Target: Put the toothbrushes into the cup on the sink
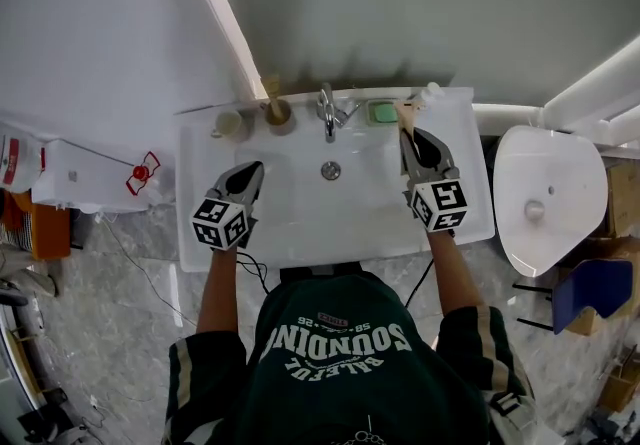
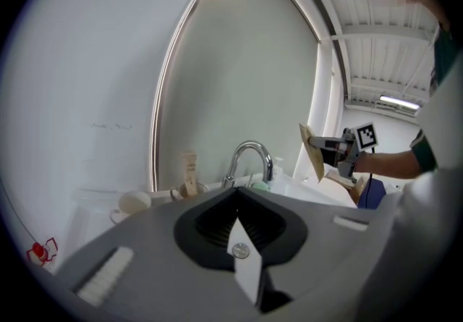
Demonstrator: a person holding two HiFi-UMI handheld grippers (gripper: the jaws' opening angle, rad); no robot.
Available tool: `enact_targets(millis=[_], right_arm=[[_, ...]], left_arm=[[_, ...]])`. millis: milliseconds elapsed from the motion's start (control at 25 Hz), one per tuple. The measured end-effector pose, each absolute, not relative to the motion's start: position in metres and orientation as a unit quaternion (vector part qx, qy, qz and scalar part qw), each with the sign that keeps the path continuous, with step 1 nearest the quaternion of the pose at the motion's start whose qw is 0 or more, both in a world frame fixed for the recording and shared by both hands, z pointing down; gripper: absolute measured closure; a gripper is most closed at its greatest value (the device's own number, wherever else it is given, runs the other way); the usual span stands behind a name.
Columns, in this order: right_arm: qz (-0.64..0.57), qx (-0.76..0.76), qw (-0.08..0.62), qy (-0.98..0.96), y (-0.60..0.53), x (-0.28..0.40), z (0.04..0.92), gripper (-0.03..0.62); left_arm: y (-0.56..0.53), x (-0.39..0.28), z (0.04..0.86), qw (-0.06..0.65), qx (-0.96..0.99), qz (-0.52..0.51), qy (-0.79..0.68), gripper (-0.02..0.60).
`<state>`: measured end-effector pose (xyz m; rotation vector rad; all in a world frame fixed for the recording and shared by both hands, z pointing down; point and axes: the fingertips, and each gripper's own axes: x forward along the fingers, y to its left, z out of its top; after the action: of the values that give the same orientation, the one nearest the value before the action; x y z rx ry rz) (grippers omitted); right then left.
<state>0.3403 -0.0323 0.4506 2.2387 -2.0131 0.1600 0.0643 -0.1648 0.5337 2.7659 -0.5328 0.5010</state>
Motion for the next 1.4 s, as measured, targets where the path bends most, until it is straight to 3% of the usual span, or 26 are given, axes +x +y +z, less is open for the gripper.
enact_targets(millis=[200,560,1000,1400], right_arm=[[0.041,0.692,0.074,-0.717,-0.066,0.277,0.450,0.557],[0.045,0.643,0.084,-0.760,-0.103,0.225,0.455,0.557],[0.061,0.563,0.085,-0.820,-0.167,0.122,0.464,0.556],[0.072,0.547,0.082,-0.830,-0.228,0.080,0.471,0.557]], left_arm=[[-0.172,0.046,0.533,0.142,0.954,0.168,-0.203,0.531],[-0.188,-0.004,0.534,0.150,0.944,0.157,-0.250,0.531],[-0.208,-0.103,0.538,0.170,0.918,0.142,-0.330,0.531],[-0.225,-0.146,0.544,0.185,0.906,0.134,-0.355,0.531]])
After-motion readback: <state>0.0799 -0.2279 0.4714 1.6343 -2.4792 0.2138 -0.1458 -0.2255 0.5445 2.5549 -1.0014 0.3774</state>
